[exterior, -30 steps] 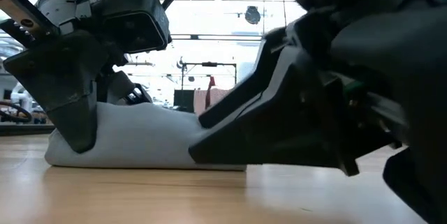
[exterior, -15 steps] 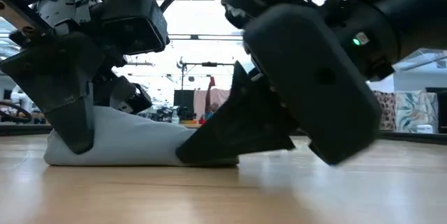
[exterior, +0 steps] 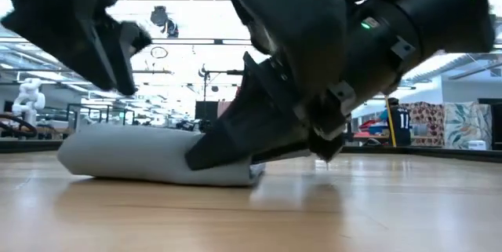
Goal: Roll towel
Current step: Roll the gray towel on the table
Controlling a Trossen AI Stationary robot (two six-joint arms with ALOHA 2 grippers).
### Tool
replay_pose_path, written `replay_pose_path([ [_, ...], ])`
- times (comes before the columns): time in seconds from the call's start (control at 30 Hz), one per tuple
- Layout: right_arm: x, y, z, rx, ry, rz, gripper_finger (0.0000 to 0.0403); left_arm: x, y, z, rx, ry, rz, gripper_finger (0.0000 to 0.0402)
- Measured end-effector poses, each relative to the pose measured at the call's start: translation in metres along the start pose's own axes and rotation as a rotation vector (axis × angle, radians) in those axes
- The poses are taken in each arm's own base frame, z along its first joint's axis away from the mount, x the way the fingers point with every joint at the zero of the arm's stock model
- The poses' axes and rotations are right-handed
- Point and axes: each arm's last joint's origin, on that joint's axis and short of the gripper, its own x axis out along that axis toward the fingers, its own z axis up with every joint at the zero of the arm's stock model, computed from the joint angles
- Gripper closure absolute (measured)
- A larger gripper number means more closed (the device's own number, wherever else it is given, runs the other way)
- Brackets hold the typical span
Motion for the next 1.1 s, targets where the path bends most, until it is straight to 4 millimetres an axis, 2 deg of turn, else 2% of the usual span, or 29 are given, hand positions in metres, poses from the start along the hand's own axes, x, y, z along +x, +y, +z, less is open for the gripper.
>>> replay_pose_path([
  [0.23,0.007,-0.007,0.012,0.13,0.092,0.136,0.0356,0.002,-0.041,-0.009,0.174,-0.138,0.082,0.0266],
  [0.47,0.012,-0.015,0.02,0.214,0.139,0.159,0.0356,0.02,-0.067,-0.032,0.259,-0.125,0.165,0.0266],
  [0.83,0.015,-0.022,0.028,0.278,0.182,0.194,0.0356,0.038,-0.07,-0.043,0.226,-0.111,0.231,0.0266],
  [1.1,0.016,-0.022,0.03,0.284,0.176,0.203,0.0355,0.047,-0.071,-0.044,0.208,-0.076,0.153,0.0266],
])
